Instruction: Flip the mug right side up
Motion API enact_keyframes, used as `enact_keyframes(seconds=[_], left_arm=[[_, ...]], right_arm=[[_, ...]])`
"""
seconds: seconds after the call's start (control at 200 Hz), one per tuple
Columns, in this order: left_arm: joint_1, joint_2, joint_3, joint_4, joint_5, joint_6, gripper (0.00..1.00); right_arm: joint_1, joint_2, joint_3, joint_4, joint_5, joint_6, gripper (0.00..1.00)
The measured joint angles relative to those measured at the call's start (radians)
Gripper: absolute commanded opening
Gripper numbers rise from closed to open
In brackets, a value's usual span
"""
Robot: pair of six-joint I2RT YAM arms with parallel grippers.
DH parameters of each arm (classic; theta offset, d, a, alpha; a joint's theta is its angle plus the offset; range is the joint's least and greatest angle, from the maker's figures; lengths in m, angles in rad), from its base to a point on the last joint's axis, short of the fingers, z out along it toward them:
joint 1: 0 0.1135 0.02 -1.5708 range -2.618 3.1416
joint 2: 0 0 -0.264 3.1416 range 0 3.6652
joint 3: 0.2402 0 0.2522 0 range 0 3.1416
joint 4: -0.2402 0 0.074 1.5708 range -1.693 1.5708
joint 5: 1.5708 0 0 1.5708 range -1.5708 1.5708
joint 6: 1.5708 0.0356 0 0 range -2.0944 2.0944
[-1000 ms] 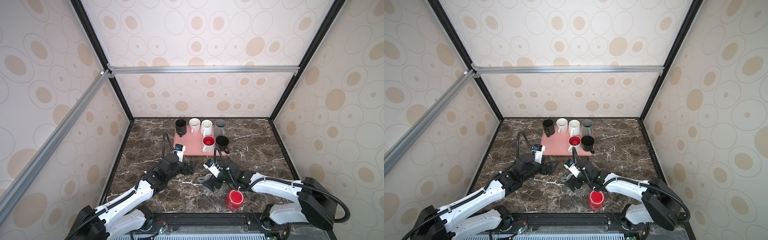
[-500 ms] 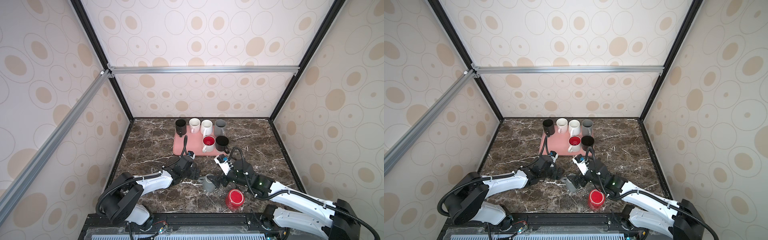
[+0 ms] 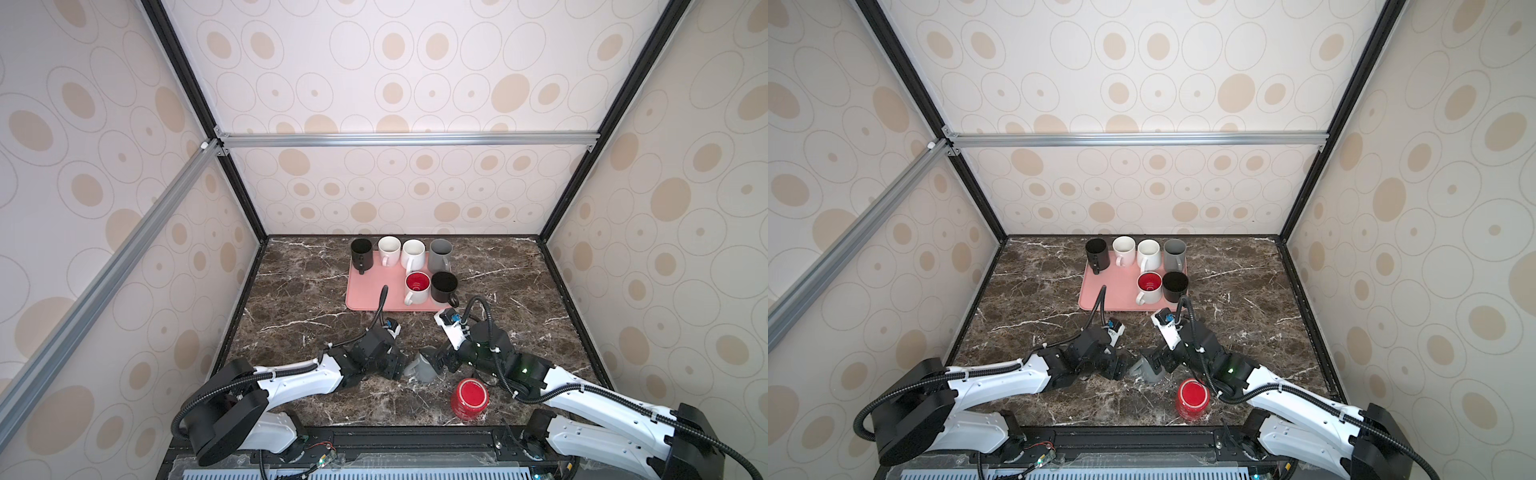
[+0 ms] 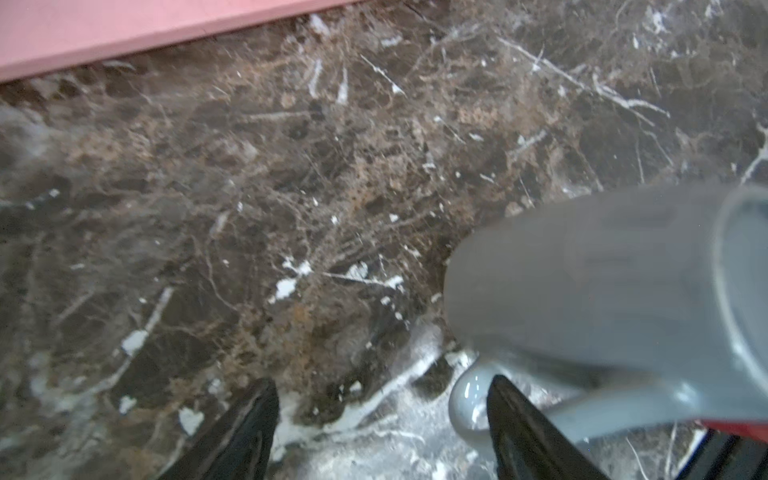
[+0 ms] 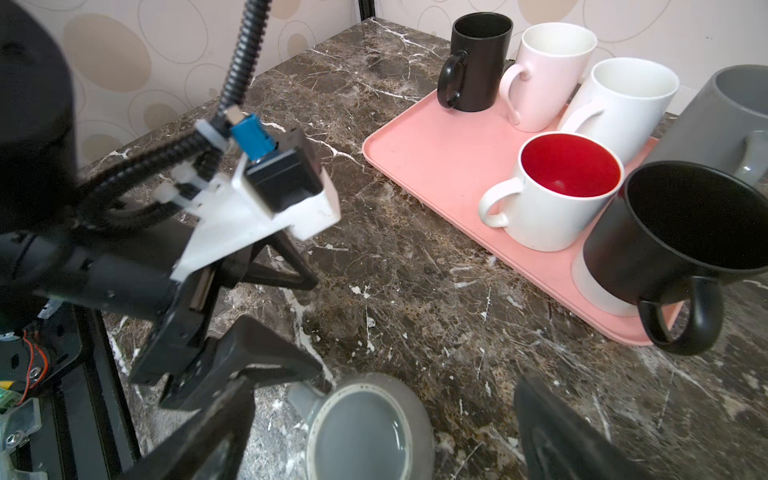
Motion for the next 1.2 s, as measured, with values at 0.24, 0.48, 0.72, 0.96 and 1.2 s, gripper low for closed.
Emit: enact_keyframes(seconds=[0.24, 0.48, 0.72, 0.96, 1.2], left_arm=[[-0.105, -0.067, -0.04, -0.106, 0.007, -0.064, 0.74], [-0.164, -0.159, -0.006, -0.121, -0.088, -0.064, 0.71], [-0.21, -0.013, 0.071, -0.015, -0.139, 0.009, 0.53], [-0.216, 0.076, 0.098, 0.022, -0.161, 0.069, 0.52], [-0.223, 0.103, 0.112, 0.054, -0.177, 0.115, 0.45]], right_arm=[[-0.014, 0.009, -0.006, 0.005, 0.014, 0.002, 0.99], [-0.037, -0.001, -0.028, -0.001, 0.093, 0.044, 0.99], [-0.058, -0.058, -0.029, -0.016, 0.145, 0.074, 1.0], [-0.068, -0.088, -0.029, -0.04, 0.15, 0.088, 1.0], [-0.074, -0.088, -0.029, -0.045, 0.15, 0.091, 1.0]])
